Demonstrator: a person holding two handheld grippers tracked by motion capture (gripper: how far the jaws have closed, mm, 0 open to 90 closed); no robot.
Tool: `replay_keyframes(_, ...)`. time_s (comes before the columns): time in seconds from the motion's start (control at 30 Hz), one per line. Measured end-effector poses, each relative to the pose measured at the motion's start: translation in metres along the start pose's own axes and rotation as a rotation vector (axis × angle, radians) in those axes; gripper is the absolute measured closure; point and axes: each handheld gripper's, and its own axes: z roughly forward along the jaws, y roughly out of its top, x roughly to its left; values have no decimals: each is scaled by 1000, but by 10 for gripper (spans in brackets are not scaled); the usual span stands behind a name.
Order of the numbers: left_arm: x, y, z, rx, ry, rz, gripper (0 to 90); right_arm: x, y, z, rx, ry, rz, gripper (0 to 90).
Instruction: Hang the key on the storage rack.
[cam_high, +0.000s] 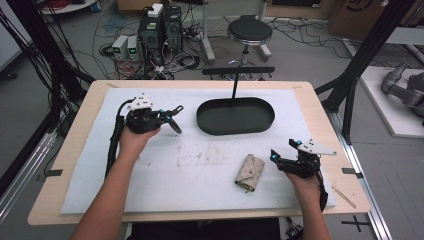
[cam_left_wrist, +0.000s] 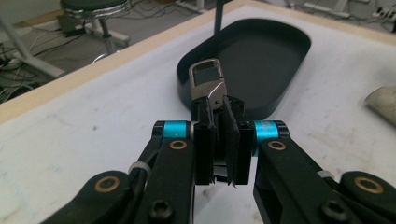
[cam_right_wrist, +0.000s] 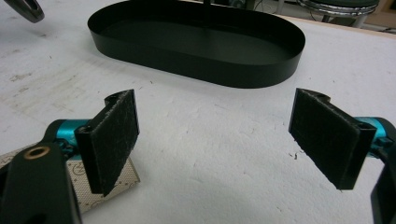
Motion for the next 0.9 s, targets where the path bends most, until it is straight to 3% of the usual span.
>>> replay_keyframes(0.3, -13, 32, 7, -59, -33, 44, 831, 0, 0, 1, 4, 3, 5, 164)
replay_keyframes(0.57, -18, 56, 18, -106, -49, 46, 831, -1, 0, 0, 2, -1, 5, 165)
replay_keyframes(0.9, -17, 79, 35, -103, -49, 70, 831, -2, -1, 0, 5, -3, 10, 164)
